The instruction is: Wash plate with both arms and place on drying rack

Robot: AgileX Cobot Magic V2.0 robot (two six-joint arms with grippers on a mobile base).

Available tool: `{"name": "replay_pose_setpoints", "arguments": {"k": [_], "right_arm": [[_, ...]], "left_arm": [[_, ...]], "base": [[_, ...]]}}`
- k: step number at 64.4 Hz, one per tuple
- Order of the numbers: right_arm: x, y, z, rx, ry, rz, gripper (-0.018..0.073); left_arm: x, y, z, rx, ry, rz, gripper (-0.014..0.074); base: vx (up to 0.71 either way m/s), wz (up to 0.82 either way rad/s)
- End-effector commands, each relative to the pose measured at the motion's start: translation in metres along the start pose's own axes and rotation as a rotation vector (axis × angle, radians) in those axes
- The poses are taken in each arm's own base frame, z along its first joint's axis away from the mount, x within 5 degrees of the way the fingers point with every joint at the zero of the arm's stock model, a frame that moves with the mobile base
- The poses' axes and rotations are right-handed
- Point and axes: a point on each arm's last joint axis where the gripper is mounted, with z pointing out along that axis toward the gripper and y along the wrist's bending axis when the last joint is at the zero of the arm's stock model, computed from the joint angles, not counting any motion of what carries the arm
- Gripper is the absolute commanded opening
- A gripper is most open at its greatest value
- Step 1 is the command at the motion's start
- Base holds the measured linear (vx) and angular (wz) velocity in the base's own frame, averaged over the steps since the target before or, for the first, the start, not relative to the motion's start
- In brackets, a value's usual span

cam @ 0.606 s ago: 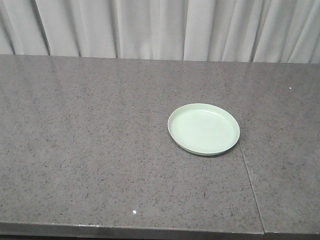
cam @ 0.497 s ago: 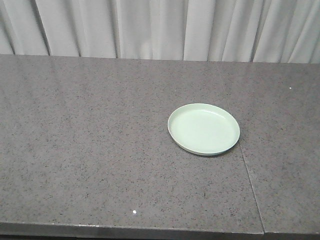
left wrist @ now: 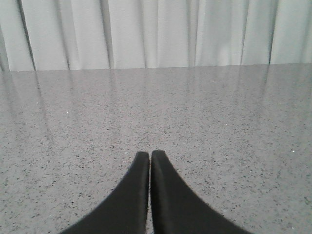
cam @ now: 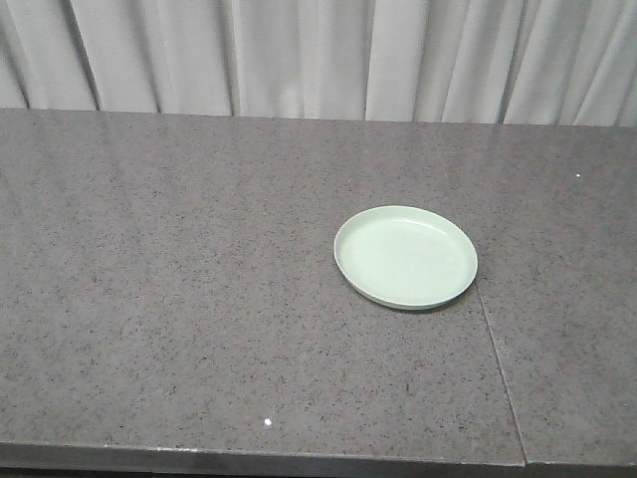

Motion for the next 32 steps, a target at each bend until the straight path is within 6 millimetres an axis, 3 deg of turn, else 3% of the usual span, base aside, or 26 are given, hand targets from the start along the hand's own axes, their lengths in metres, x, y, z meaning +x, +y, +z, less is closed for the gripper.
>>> {"name": "replay_pose_setpoints", "arguments": {"k": [1, 25, 32], "right_arm": [[-0.0023, 0.0002, -0.0012, 0.002, -0.078, -0.015, -0.0010], [-0.0023, 0.0002, -0.0012, 0.002, -0.078, -0.013, -0.0010], [-0.0042, -0.0001, -0.0013, 0.001, -0.099, 0.076, -0.0010]], "left_arm": [[-0.0029, -0.0005, -0.0005, 0.009, -0.079, -0.013, -0.0005], [-0.0029, -0.0005, -0.0005, 0.009, -0.079, -0.013, -0.0005], [-0.0029, -0.0005, -0.0005, 0.009, -0.079, -0.013, -0.0005]], "base": [[0.00, 0.00], [0.00, 0.00], [0.00, 0.00]]}}
